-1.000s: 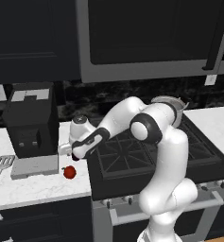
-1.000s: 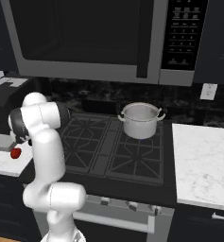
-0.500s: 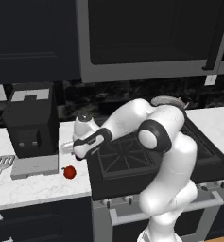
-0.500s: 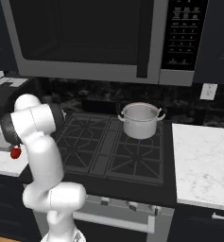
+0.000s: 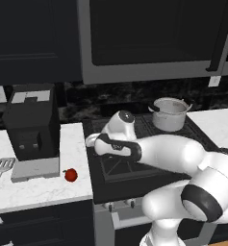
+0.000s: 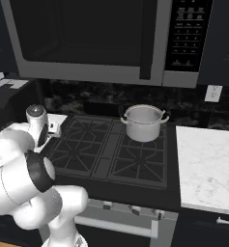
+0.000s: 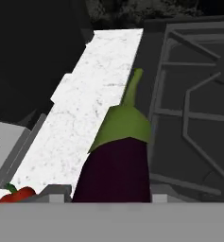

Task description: Put the bell pepper and eggplant in the pot. Retrieve the spatula and lightly stir the vegetables in the pot.

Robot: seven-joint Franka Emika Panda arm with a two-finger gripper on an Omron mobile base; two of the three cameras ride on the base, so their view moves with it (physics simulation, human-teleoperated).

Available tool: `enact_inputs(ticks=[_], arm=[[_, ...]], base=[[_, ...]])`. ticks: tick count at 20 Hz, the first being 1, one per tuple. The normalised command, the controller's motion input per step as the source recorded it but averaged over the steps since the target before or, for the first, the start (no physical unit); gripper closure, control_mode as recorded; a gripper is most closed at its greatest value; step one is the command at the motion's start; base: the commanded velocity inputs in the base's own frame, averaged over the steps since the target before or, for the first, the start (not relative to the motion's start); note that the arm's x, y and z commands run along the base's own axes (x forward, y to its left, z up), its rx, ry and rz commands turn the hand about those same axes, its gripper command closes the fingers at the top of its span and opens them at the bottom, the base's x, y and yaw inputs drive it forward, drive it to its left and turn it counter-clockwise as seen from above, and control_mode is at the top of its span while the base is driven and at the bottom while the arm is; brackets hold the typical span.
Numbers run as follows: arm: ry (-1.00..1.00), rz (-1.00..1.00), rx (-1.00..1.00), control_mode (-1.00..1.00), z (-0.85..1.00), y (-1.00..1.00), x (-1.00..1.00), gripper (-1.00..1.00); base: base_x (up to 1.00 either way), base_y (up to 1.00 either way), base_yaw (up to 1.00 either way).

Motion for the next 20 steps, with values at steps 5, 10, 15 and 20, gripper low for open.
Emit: enact_inputs(ticks=[5,10,15,20], arm=[[-0.09,-0.08,0.1,-1.0,0.8,-1.0,-0.08,1.0],[0.0,-0.1,0.06,-1.0,0.59,-1.0,0.04,1.0],[0.0,-0.11,0.04,-1.0,0.51,-1.0,0.31,1.0],[0.0,-0.09,0.05,-1.0,0.41,-1.0,0.52,1.0]], base=[[0.0,0.0,0.0],[0.0,0.0,0.0],[0.0,0.0,0.0],[0.0,0.0,0.0]])
